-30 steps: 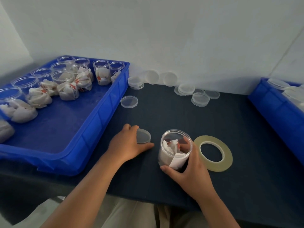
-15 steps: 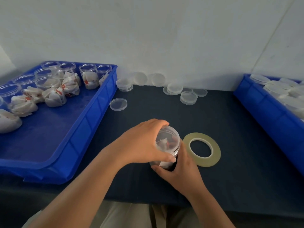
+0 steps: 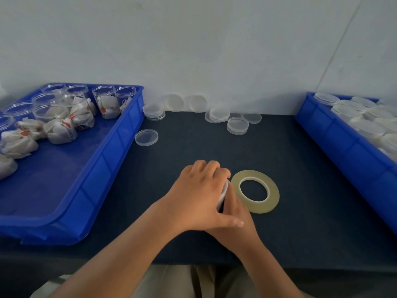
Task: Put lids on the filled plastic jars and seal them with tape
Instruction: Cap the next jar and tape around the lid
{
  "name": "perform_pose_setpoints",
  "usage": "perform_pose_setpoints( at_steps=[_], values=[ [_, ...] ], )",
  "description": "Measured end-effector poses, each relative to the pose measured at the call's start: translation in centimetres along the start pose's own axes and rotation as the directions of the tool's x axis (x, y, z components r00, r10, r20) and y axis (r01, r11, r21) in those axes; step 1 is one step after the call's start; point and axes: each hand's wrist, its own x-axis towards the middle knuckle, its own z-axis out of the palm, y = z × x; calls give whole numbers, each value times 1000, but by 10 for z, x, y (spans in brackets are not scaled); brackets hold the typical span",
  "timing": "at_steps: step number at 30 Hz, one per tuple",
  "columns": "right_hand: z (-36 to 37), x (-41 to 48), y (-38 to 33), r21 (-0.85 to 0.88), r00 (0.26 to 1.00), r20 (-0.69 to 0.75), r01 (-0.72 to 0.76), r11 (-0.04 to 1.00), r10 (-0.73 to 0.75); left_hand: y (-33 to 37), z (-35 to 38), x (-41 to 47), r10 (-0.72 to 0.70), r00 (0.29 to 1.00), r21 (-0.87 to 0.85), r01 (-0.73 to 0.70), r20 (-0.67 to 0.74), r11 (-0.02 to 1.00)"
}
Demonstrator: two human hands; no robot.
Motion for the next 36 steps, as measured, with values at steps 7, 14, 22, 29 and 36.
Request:
perform_pose_setpoints(
  at_steps=[7,14,22,29,36],
  values=[
    [-2,2,-3,-22,1000,-9,9,1000,-9,-14,3,6,96,981,-258,-137,-167,956],
    [-11,1,-3,168,1000,28,-11,986,7,-47,0,7,172,979,-468,-203,-109,860],
    [-3,0,-1,128,1000,-7,-16,992,17,-45,-16,-34,-40,968,-490,160,247,857],
    [-2,-1,-7,-114,998,-12,60,992,-62,36,1,6,-331,941,-48,328,-70,943],
    [-7,3,-3,65,999,26,31,997,-33,-8,12,4,12,994,-117,-25,-111,993]
  ],
)
